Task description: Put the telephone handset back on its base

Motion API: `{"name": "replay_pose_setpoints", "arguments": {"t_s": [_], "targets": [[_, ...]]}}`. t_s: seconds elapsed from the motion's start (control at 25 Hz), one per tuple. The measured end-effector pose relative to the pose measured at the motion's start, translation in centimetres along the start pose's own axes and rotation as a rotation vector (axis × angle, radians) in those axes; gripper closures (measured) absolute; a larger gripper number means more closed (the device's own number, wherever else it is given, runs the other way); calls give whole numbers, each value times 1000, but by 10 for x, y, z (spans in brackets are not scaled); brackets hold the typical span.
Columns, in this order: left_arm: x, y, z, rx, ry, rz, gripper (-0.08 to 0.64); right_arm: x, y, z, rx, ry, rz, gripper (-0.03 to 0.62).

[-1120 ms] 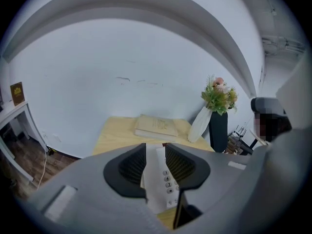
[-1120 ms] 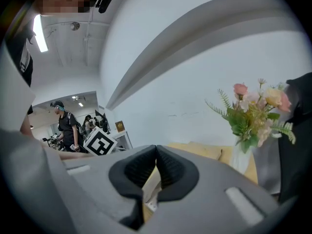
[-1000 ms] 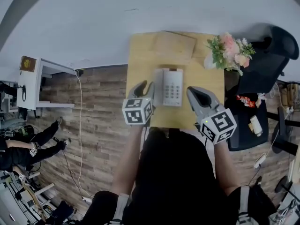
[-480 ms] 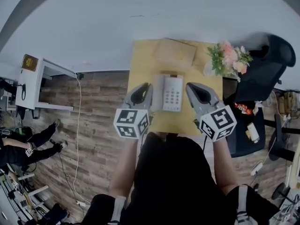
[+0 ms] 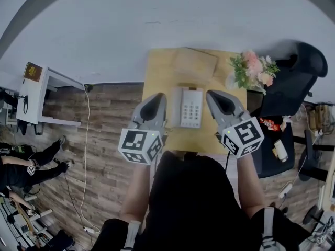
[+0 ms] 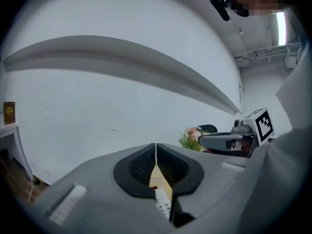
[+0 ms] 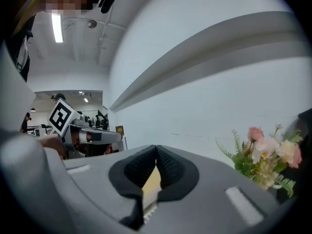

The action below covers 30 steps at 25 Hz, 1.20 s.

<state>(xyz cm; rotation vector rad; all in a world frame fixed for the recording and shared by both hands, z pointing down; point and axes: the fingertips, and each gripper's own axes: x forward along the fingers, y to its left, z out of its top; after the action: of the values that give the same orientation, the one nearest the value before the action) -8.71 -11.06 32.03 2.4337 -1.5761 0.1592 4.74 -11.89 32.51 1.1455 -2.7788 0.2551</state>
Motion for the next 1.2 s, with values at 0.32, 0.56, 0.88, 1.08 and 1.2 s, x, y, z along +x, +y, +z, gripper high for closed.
{"name": "replay_pose_setpoints", "arguments": {"t_s": [0.32,0.56,0.88,1.08,1.2], "targets": [[-3,-2,6,4,-13,-6,549,-2,3,7,-26,-18,0,589],[-5,-6,4,3,-10,-13,551,-6,4,6,-23,-24,-2,589],[-4,-8,-1,1,-5,-19,551,-8,5,4,-27,-22,1,589],[-4,-10,-2,0,-2,-22,551,-9,6,4,-36,-18,2,589],[-4,-11,-4,-1,2,-24,551,-10,6,3,-37,-16,1,589]]}}
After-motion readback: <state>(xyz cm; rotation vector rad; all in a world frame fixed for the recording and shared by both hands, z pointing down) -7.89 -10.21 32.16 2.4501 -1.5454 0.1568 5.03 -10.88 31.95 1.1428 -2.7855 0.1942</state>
